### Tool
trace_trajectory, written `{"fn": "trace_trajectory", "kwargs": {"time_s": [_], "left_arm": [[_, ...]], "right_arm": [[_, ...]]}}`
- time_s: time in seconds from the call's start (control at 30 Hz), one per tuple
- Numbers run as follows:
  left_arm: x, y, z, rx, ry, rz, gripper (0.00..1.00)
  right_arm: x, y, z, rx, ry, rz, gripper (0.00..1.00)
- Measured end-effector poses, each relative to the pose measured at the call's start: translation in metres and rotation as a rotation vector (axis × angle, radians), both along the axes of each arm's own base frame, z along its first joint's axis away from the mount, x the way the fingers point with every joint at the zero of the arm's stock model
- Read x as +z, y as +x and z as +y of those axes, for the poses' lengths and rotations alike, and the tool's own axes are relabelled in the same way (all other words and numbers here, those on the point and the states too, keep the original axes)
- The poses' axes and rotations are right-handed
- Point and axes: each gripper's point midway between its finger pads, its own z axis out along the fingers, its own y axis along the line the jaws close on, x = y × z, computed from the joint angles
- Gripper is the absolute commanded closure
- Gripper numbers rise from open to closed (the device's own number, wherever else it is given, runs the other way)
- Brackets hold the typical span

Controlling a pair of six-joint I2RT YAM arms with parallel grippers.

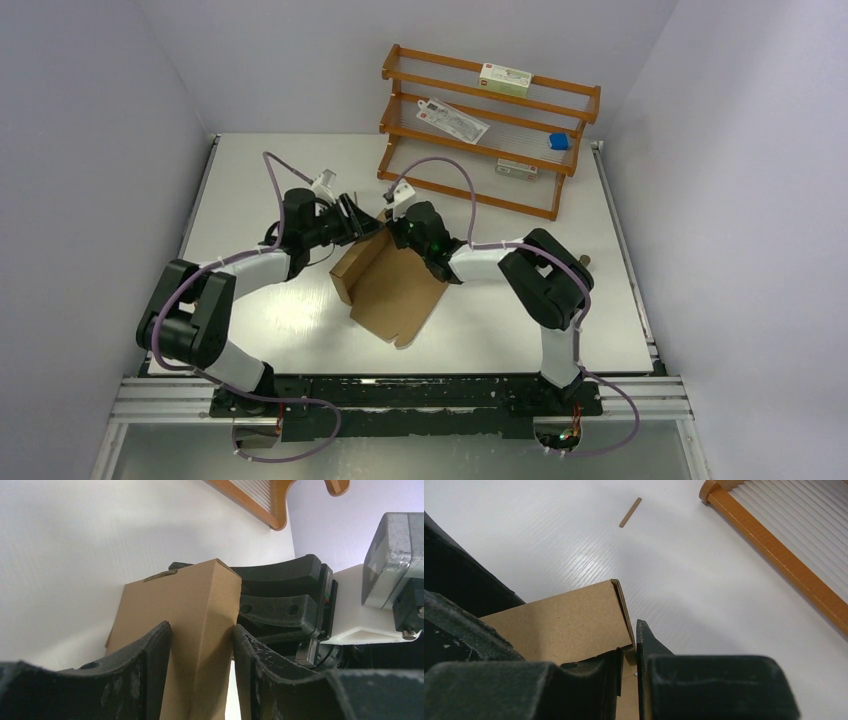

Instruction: Fold the paper box

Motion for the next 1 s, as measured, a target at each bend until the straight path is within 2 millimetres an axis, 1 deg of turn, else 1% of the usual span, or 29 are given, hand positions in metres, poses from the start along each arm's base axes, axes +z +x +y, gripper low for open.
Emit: {"fn": "trace_trajectory", "kwargs": {"time_s": [0.2, 0.33, 0.43, 0.53, 0.6, 0.67, 0.77, 0.8, 0.93, 1.0], "left_arm": [[-0.001, 0.0, 0.0, -0.008, 0.047, 0.002, 0.46], [-0.001, -0.004, -0.004, -0.028, 0.082, 0.006, 0.39], [-0.006, -0.014, -0.007, -0.055, 0.11, 0.029, 0.32], [-0.013, -0.025, -0.008, -0.077, 0.141, 0.068, 0.24], [-0.012, -0.029, -0.007, -0.085, 0.158, 0.074, 0.18], [-0.008, -0.028, -0.005, -0.081, 0.175, 0.067, 0.13], [0.0, -0.027, -0.002, -0.072, 0.199, 0.05, 0.04], [0.004, -0.026, 0.0, -0.065, 0.21, 0.044, 0.03], [0.018, -0.023, 0.006, -0.032, 0.269, 0.021, 0.03], [0.028, -0.023, 0.002, -0.035, 0.293, 0.005, 0.03]], "right_arm": [[0.0, 0.0, 0.001, 0.035, 0.015, 0.012, 0.73], [-0.004, -0.002, -0.001, 0.041, 0.013, 0.02, 0.63], [-0.017, -0.007, -0.009, 0.04, -0.021, 0.051, 0.54], [-0.034, -0.013, -0.02, 0.033, -0.061, 0.089, 0.48], [-0.041, -0.016, -0.026, 0.03, -0.079, 0.106, 0.45], [-0.043, -0.02, -0.03, 0.029, -0.09, 0.114, 0.42], [-0.039, -0.024, -0.035, 0.027, -0.093, 0.114, 0.37], [-0.035, -0.024, -0.037, 0.023, -0.09, 0.111, 0.36], [-0.015, -0.022, -0.049, -0.022, -0.046, 0.103, 0.29], [-0.004, -0.018, -0.059, -0.059, -0.006, 0.106, 0.26]]}}
